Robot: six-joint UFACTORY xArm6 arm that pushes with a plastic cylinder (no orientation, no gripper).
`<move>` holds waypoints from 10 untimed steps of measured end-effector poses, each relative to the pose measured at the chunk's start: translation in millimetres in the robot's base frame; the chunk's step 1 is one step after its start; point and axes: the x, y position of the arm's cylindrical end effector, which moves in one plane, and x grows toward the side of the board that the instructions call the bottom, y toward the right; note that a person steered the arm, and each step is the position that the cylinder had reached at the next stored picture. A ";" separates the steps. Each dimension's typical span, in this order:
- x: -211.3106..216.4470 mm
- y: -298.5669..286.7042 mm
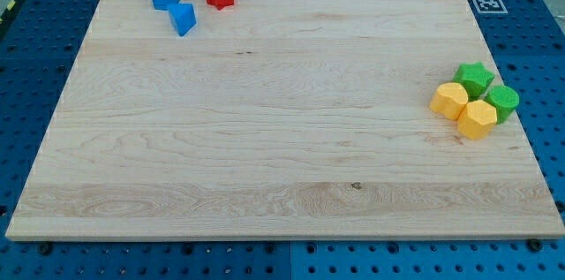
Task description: Move the red circle down a bit
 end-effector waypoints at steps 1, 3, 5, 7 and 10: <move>0.8 28.4; 0.6 55.3; 1.1 99.0; 1.3 101.5; 8.9 181.1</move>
